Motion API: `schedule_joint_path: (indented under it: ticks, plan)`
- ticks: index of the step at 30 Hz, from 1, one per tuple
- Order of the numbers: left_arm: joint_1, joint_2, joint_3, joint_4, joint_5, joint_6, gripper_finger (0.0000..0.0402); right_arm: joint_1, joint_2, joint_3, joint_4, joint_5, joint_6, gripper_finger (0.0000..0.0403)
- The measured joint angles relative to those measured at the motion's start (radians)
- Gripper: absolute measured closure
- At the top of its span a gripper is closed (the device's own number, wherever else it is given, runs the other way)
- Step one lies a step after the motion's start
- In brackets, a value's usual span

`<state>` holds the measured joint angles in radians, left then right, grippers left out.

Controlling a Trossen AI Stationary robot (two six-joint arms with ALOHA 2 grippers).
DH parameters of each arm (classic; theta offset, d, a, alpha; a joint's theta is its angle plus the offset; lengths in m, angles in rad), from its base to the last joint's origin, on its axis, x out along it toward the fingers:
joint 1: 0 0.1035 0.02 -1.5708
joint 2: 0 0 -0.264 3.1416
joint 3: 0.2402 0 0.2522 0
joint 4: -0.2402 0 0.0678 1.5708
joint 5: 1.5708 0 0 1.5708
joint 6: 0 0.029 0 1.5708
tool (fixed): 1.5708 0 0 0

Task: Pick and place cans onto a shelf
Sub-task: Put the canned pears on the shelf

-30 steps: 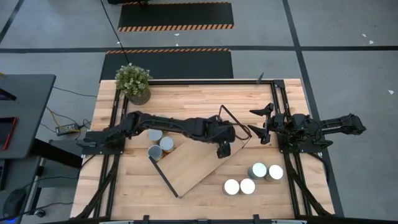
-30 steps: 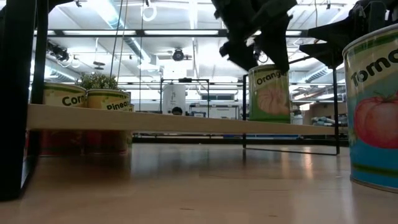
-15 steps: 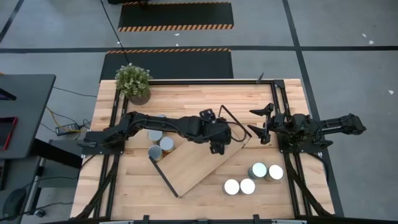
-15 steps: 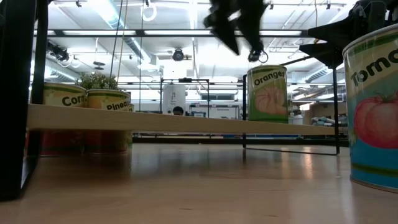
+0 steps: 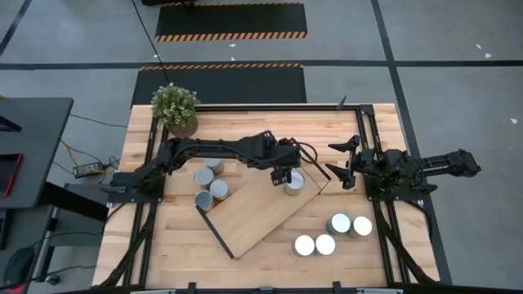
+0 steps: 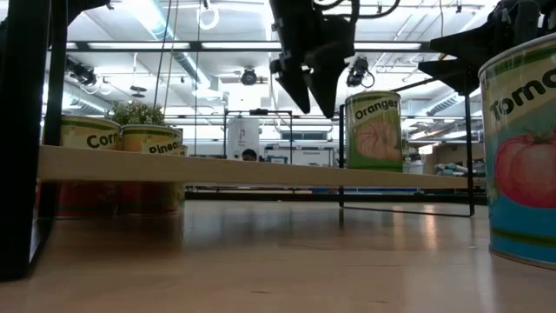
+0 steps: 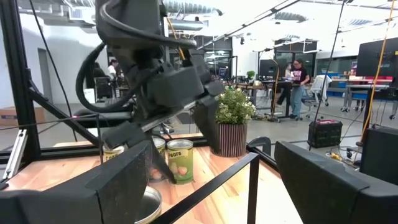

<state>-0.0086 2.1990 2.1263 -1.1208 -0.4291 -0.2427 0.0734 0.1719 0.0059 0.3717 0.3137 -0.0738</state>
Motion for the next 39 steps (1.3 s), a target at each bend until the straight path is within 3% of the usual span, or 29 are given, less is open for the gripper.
schedule_joint_path:
  ticks: [5,16,26,32,39]
  plan:
    - [-0.013,0.003,-0.002,0.021,0.098,-0.018,0.0017,0.0,0.0,0.0,0.0,0.0,0.0,0.0056]
    - [-0.07,0.006,-0.002,0.089,0.13,-0.043,0.0017,0.0,0.0,0.0,0.0,-0.001,0.0,0.0056]
    - [-0.058,-0.045,-0.012,-0.05,0.107,-0.087,0.0017,0.0,0.0,0.0,0.0,-0.001,0.0,0.0056]
    - [-0.057,-0.079,-0.152,-0.108,0.088,-0.122,0.0017,0.0,0.0,0.0,0.002,0.001,0.0,0.0056]
    - [-0.006,-0.236,-0.403,-0.044,0.086,-0.203,0.0018,0.0,0.0,0.0,0.008,0.004,0.0,0.0056]
